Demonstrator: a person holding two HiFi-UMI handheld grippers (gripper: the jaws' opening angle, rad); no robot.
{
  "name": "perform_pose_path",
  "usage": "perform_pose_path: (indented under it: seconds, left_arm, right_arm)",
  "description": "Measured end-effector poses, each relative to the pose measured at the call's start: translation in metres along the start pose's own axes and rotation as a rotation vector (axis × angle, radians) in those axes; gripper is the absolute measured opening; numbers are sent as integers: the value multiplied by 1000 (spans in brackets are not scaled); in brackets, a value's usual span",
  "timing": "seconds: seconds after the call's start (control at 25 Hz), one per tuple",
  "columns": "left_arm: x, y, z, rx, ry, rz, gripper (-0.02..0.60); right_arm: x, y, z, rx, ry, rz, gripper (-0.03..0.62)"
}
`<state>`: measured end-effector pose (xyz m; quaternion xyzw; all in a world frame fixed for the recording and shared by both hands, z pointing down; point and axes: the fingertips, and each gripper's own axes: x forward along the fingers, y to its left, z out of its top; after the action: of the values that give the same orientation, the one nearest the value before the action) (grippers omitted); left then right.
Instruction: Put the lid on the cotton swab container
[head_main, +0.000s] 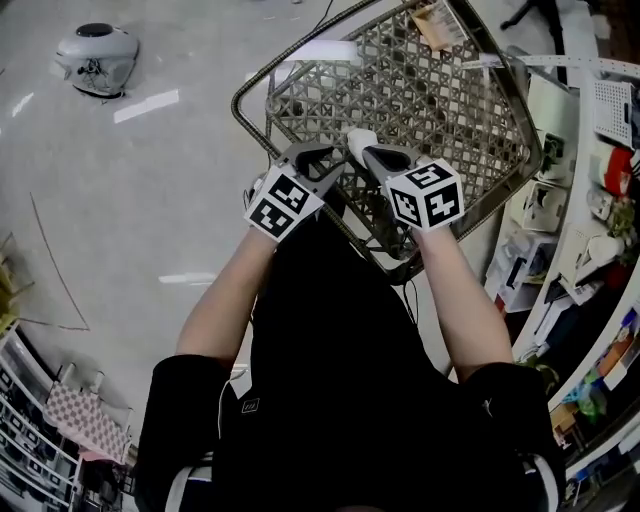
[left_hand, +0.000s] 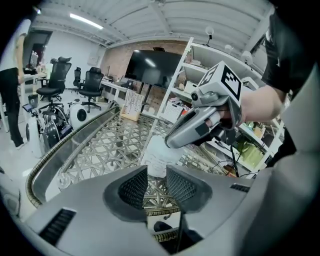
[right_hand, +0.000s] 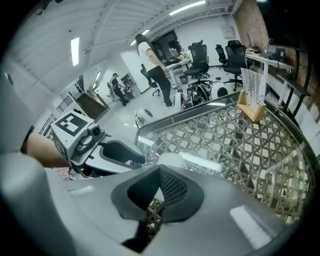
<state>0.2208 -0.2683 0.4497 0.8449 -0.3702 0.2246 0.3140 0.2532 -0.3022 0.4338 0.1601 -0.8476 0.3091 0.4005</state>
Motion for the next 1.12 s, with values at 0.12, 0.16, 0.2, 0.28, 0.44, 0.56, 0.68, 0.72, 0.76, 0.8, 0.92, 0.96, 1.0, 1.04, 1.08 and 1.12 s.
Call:
perform_pose_path:
  seconds: [0.12,0.16,0.2,0.28,0.44,0.56,0.68,0.72,0.76,0.8,0.92,0.96,1.0,1.04,1.08,1.12]
  left_arm:
    - [-5,-1,-2,-21,-6,20,118]
    - [-7,-2,-2,-28,-10,27,118]
    - [-9,-3,-1,-36,-15,34,118]
    - [-15,-5,2,-51,-30,51,118]
    - [-36,-11,13,-82,-67,91,118]
    - [-54,-15,22,-110,-89,135,118]
    - [-70,-16,37,-126,-117,184,118]
    - [-76,-18,42,-130,-129,196,117]
    - [-82,-20,47,-133,-140,207,117]
    - [-87,-21,51,-136,-149,218,117]
    - [-106,-23,64,-147,-179,270,117]
    - [-114,-24,70,-153,-195,287,115]
    - [-121,-25,77,-155,-211,302,114]
    - [-128,-26,84,-152,-224,315,112]
    - [-135,-28,91,-146,-233,327,112]
    - [-141,-30,98,-142,-240,336,112]
  right_arm:
    - [1,-1,0,-38,30,-16,8]
    - [2,-1,-1,-47,38,-20,8]
    - [2,-2,-1,-55,45,-24,8]
    - [4,-3,-1,-73,51,-34,8]
    - [8,-4,-3,-21,33,-12,8]
    - [9,-4,-3,133,-2,57,8]
    - [1,-6,5,158,-52,59,8]
    - [-5,-4,9,162,-78,68,8]
    - [-12,0,13,171,-106,86,8]
    - [-20,4,16,181,-132,104,8]
    - [-45,8,17,185,-191,120,8]
    - [-55,7,18,184,-213,117,8]
    - [-65,8,22,186,-244,118,8]
    - [-76,9,28,189,-280,120,8]
    - [-87,10,34,190,-317,119,8]
    - [-99,10,39,188,-349,118,8]
